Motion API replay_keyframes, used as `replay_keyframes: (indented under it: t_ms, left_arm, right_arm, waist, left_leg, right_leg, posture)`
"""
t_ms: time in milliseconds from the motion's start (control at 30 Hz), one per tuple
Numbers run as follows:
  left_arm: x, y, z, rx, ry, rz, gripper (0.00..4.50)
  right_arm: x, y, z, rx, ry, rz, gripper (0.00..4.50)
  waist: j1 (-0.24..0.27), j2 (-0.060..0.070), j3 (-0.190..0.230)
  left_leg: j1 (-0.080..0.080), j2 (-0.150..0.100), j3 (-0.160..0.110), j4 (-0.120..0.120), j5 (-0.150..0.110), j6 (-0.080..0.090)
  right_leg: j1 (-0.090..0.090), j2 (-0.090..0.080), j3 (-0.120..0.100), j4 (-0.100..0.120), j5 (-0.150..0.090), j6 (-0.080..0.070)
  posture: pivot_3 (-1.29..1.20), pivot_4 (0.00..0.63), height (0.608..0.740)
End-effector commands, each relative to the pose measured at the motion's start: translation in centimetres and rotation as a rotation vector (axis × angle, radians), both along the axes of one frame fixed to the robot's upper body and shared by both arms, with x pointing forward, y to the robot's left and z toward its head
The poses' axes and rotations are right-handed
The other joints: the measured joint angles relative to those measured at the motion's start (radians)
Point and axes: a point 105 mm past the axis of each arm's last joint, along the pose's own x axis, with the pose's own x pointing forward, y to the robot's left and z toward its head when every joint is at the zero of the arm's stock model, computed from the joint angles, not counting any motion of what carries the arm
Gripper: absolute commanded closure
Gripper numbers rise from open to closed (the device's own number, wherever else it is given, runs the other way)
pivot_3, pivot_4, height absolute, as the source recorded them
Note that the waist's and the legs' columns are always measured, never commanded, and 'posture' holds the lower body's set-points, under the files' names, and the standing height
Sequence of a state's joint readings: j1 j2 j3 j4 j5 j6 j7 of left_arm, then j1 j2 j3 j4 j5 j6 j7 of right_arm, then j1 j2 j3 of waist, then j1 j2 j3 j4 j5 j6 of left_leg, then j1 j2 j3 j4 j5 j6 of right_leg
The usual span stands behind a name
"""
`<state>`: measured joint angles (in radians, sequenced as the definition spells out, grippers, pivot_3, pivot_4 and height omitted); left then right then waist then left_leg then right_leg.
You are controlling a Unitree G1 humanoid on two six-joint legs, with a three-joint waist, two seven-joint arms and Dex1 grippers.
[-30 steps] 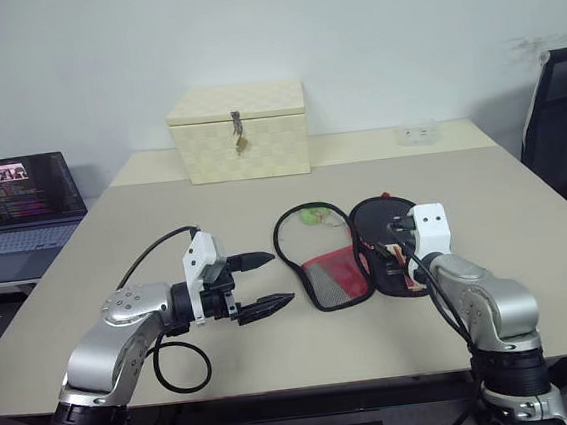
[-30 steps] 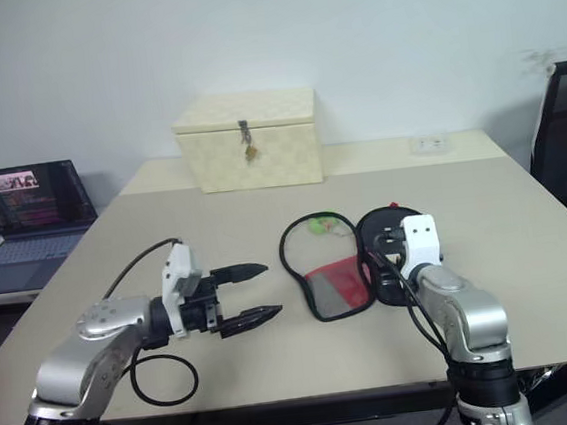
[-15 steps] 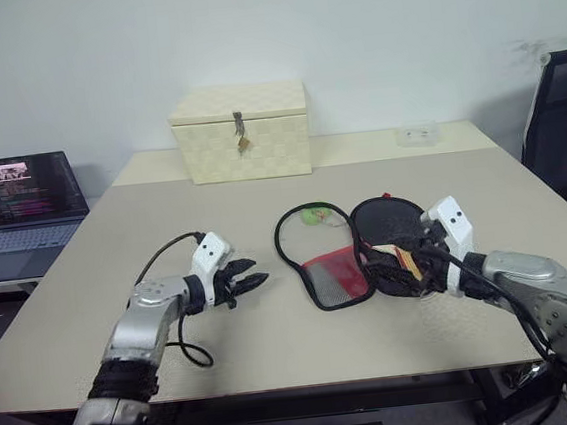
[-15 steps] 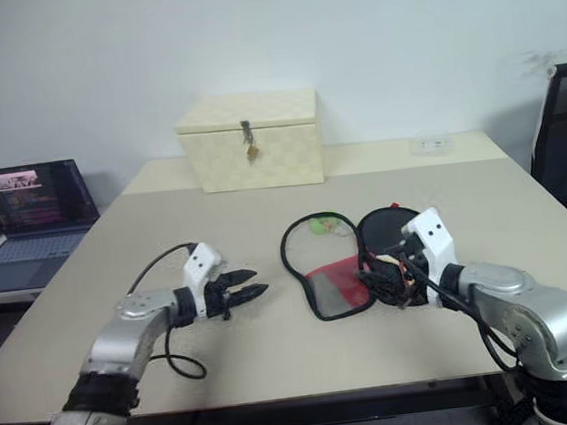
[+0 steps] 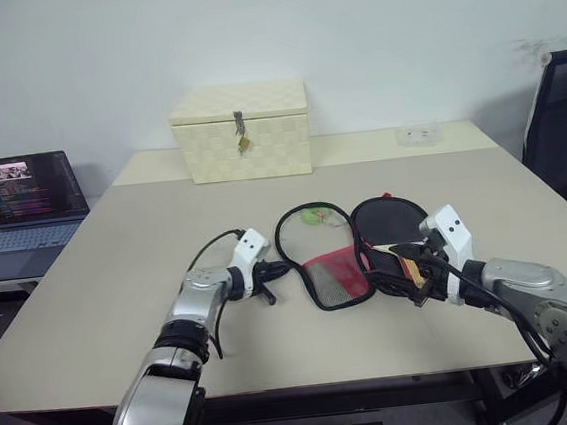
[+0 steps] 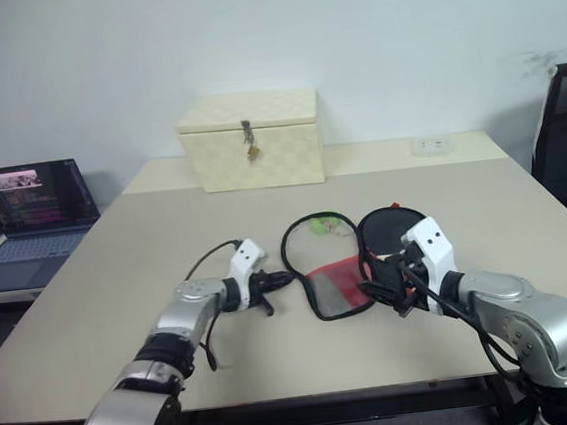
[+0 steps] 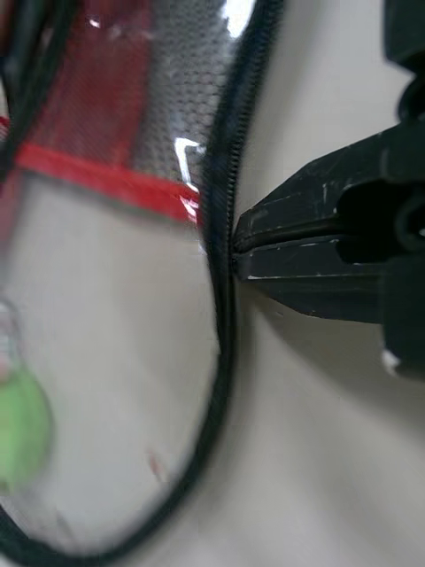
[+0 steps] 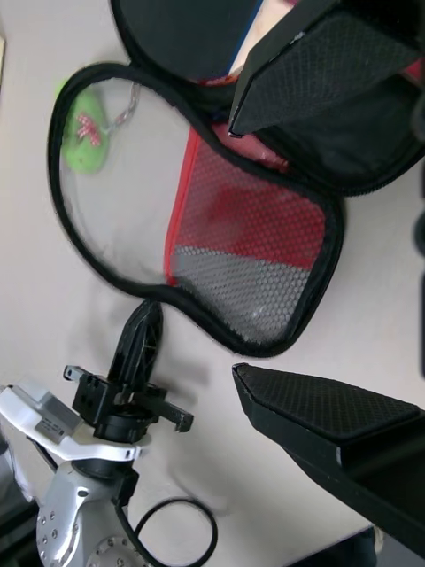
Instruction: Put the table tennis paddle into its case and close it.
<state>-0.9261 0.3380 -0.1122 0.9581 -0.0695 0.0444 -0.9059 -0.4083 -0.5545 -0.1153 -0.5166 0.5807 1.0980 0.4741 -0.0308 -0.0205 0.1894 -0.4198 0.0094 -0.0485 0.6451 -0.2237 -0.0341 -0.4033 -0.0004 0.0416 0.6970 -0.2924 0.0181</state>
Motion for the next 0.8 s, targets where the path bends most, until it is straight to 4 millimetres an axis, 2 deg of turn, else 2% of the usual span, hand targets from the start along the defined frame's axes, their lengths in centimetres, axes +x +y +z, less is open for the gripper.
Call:
replay_keyframes:
  t_ms: [33,100,267,467,600,733,800]
  left_arm:
    - [0.6,-2.7,3.9,-0.03,-0.129,-0.077,4.43]
    - [0.6,-3.8,4.9,-0.042,-0.158,-0.112,4.43]
    - [0.3,-8.3,9.9,-0.133,-0.251,-0.225,4.43]
    - [-0.1,-12.6,12.6,-0.172,-0.307,-0.286,4.43]
    - [0.3,-13.1,13.6,-0.208,-0.324,-0.248,4.43]
    - [0.2,-12.8,13.0,-0.201,-0.319,-0.256,4.43]
    - [0.4,-11.8,12.7,-0.208,-0.314,-0.241,4.43]
  right_arm:
    - [0.5,-1.4,0.4,-0.032,-0.031,-0.076,0.0]
    - [0.6,-1.8,0.5,-0.032,-0.032,-0.098,0.0]
    - [0.8,-4.5,1.5,0.009,-0.029,-0.186,0.0]
    - [1.5,-7.7,2.7,0.042,-0.036,-0.289,0.0]
    - [1.8,-8.6,2.9,0.048,-0.039,-0.335,0.0]
    - [2.1,-9.1,2.5,0.057,-0.025,-0.37,0.0]
    - [2.4,-9.4,2.4,0.07,-0.016,-0.387,0.0]
  waist:
    - [0.0,0.0,0.0]
    - [0.0,0.0,0.0]
    - [0.001,-0.001,0.0]
    - [0.0,-0.001,0.0]
    - [-0.008,-0.001,0.0]
    - [-0.01,-0.001,0.0]
    - [-0.01,-0.001,0.0]
  left_leg:
    - [0.0,0.0,0.0,0.0,0.0,0.0]
    - [0.0,0.0,0.0,0.0,0.0,0.0]
    - [-0.001,-0.001,0.0,0.0,0.0,0.0]
    - [-0.001,-0.003,0.0,0.0,0.0,0.0]
    - [0.0,-0.005,0.001,-0.001,0.0,0.0]
    - [0.001,-0.004,0.002,-0.001,0.0,0.0]
    - [0.0,-0.004,0.002,0.0,0.0,0.0]
  right_leg:
    - [0.0,0.0,0.0,0.0,0.0,0.0]
    - [0.0,0.0,0.0,0.0,0.0,0.0]
    - [0.0,0.0,0.0,0.0,0.0,0.0]
    - [0.0,0.001,0.0,-0.001,0.0,0.0]
    - [0.0,0.001,0.002,0.0,0.0,0.0]
    - [0.0,0.002,0.002,0.0,0.0,0.0]
    - [0.0,0.002,0.002,0.0,0.0,0.0]
  posture:
    - [0.0,0.15,0.74]
    - [0.0,0.15,0.74]
    - [0.0,0.15,0.74]
    - [0.0,0.15,0.74]
    - [0.0,0.15,0.74]
    - [0.0,0.15,0.74]
    - [0.0,0.15,0.74]
